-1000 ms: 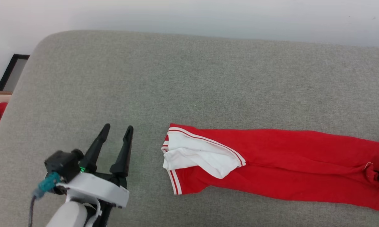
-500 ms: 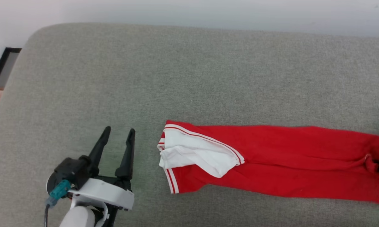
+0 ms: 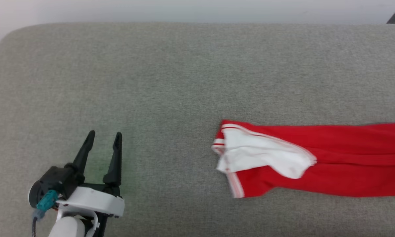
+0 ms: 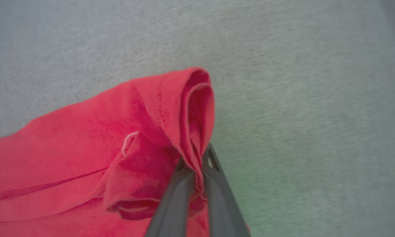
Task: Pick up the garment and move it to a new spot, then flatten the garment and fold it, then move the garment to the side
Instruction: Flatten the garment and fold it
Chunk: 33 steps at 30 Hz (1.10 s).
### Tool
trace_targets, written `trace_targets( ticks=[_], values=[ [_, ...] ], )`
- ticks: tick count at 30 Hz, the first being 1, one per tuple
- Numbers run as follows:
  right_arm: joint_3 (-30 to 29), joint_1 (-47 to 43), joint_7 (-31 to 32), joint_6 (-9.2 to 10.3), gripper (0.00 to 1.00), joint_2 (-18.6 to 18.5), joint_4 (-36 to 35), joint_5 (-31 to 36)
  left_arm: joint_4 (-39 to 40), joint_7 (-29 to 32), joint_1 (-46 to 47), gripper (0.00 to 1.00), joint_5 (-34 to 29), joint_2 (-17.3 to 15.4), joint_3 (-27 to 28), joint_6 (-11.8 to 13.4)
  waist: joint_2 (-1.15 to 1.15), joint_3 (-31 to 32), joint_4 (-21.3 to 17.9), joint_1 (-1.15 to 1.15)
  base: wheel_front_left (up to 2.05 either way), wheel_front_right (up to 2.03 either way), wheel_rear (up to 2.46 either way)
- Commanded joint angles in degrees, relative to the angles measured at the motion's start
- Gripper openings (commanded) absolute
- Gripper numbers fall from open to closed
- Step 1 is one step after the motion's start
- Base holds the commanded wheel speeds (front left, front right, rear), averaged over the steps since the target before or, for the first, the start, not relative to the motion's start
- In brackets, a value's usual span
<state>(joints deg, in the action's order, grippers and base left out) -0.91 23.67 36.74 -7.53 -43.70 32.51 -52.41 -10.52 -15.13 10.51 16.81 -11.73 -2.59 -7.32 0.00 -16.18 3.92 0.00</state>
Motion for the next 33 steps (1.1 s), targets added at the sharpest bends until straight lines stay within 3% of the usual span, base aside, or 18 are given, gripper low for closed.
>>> trace_targets(
  ticks=[1,6,11,24,28,33],
  values=[
    [-0.97,-0.87,-0.44,0.08,0.0,-0.52,0.42,-0.27,-0.03,0.03,-0.51,1.0,-0.21,0.04,0.26,-0.21,0.0,-0.19,-0.71,0.0,0.0,0.0,0.0],
    [-5.09,-0.63,-1.33,0.08,0.0,-2.47,1.49,0.09,0.17,0.03,-0.93,1.0,-0.09,0.29,1.34,-0.24,0.0,-0.21,-1.77,0.0,0.0,0.0,0.0],
    [-2.1,-2.09,-0.04,0.07,0.0,-0.68,-4.27,1.44,-0.23,0.03,-1.27,1.0,-0.43,0.63,0.98,-0.25,0.0,0.62,-2.37,0.0,0.0,0.0,0.0],
    [17.43,-2.55,7.76,0.06,0.0,8.25,-35.27,2.99,-1.85,0.03,-2.56,1.0,1.4,1.75,-1.59,-0.22,0.0,3.13,-0.48,0.0,0.0,0.0,0.0],
    [22.74,0.39,8.11,0.07,0.0,10.8,-38.76,3.93,-2.14,0.03,-2.59,1.0,1.99,2.03,-2.36,-0.22,0.0,3.16,0.92,0.0,0.0,0.0,0.0],
    [27.22,4.16,6.41,0.07,0.0,14.2,-37.77,5.44,-2.41,0.03,-2.41,1.0,2.64,2.5,-3.25,-0.22,0.0,2.72,2.74,0.0,0.0,0.0,0.0]
  ],
)
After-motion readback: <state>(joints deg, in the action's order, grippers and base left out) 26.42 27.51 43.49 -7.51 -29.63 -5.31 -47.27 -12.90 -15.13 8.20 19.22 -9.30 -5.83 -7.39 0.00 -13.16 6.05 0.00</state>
